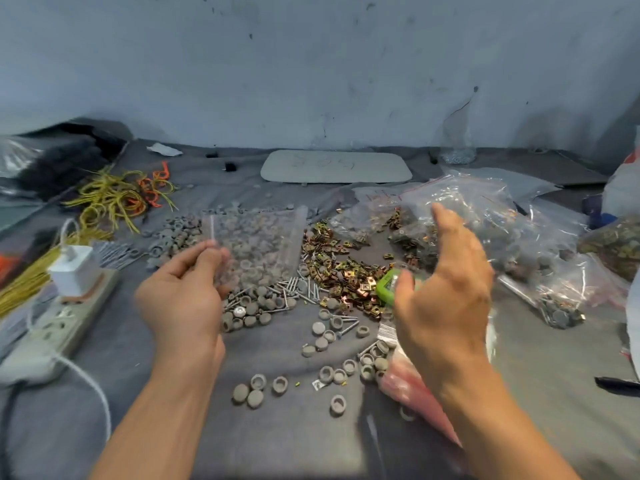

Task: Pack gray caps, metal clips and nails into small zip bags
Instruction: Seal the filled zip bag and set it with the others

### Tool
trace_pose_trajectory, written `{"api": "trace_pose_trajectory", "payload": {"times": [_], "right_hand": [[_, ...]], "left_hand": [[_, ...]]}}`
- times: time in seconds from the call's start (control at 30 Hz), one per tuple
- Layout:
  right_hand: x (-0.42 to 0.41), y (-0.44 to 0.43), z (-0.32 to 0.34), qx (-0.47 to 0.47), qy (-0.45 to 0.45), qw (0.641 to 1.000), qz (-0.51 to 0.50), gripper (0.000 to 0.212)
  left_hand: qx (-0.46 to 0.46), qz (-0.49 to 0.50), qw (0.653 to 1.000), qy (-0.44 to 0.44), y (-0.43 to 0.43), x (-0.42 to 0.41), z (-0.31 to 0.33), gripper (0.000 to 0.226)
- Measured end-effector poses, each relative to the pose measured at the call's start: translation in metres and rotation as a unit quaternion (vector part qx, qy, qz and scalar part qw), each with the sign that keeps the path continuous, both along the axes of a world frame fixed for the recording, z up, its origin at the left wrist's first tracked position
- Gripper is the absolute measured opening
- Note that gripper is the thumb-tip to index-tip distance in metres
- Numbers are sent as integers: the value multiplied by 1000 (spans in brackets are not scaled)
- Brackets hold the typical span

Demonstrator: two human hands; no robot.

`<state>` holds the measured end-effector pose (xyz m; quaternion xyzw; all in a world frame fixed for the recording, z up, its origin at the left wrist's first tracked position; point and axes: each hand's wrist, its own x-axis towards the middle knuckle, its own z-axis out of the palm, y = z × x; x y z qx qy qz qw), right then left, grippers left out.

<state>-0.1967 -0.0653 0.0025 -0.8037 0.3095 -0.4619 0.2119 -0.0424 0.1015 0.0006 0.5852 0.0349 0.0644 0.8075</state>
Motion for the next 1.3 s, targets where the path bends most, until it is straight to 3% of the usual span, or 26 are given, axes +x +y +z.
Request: {"api": "trace_pose_trajectory", "payload": {"times": [0.13, 0.3, 0.5, 0.57, 0.67, 0.87, 1.0, 1.17, 1.3], "right_hand": [[28, 43, -12, 112, 84, 966, 218, 43], [62, 63, -18, 231, 77, 920, 307, 12], [84, 63, -25, 291, 59, 914, 278, 16], [86, 62, -27, 284, 35, 927, 243, 8], [85, 61, -28, 253, 40, 940, 223, 13], [78, 59, -21, 317, 47, 890, 325, 21], [74, 52, -20, 352, 47, 868, 346, 23], [66, 33, -15, 368, 85, 856, 351, 32], [58, 25, -12, 240, 192, 901, 307, 38]], "left_hand": [[42, -15, 999, -8, 7, -2, -4, 16], [130, -142, 981, -22, 11, -7, -10, 27], [147, -249, 954, 76, 8, -6, -16, 30], [149, -246, 954, 84, 7, -6, -17, 27], [187, -210, 957, 75, 3, -6, -19, 20], [309, -154, 938, 27, -2, -9, -18, 14], [402, -147, 903, -38, -6, -21, -11, 39], [330, -249, 910, -24, -10, -24, -11, 14], [266, -358, 895, 15, -6, -22, -15, 29]]}}
